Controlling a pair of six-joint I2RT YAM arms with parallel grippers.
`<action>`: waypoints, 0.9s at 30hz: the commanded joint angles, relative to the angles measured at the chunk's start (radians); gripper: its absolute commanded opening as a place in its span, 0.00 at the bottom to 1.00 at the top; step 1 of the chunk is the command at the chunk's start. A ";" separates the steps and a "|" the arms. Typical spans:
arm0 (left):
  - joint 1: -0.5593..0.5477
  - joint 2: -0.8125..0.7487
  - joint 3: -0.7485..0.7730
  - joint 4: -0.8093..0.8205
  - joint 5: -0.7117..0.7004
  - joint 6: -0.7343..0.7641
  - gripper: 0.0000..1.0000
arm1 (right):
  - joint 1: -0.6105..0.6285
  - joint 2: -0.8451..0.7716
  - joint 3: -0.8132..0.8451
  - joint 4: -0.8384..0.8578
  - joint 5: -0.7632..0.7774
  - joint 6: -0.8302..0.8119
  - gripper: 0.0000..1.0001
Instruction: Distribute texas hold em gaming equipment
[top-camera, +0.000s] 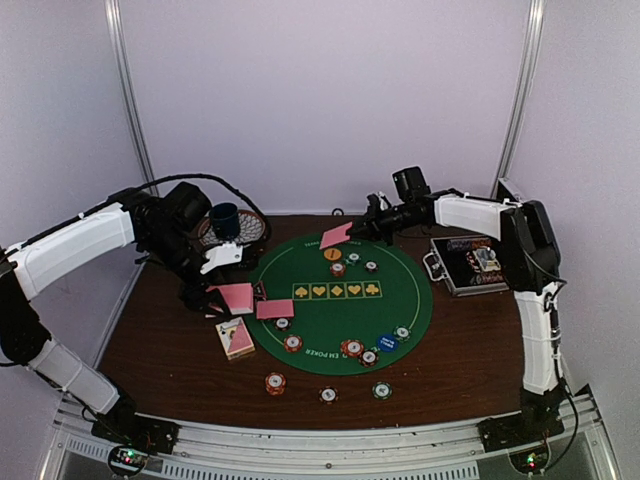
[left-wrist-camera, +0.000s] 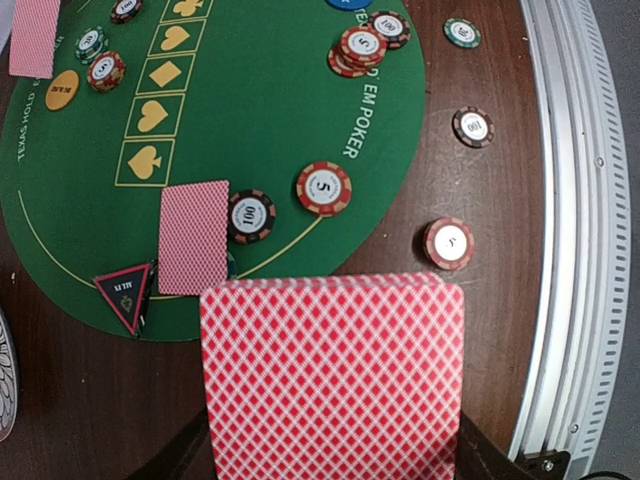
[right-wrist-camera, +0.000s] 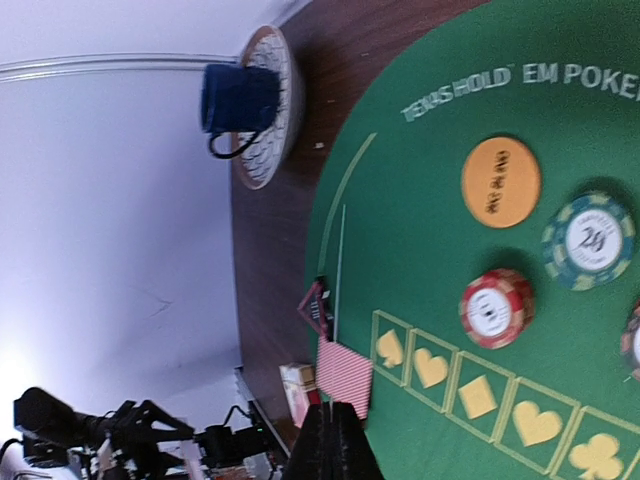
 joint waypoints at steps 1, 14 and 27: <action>0.003 -0.028 0.020 0.009 0.027 -0.010 0.00 | -0.018 0.129 0.176 -0.261 0.067 -0.162 0.00; 0.004 -0.014 0.024 0.008 0.051 -0.018 0.00 | -0.039 0.303 0.417 -0.396 0.172 -0.231 0.00; 0.003 -0.030 0.025 0.002 0.041 -0.018 0.00 | -0.038 0.210 0.417 -0.490 0.281 -0.324 0.83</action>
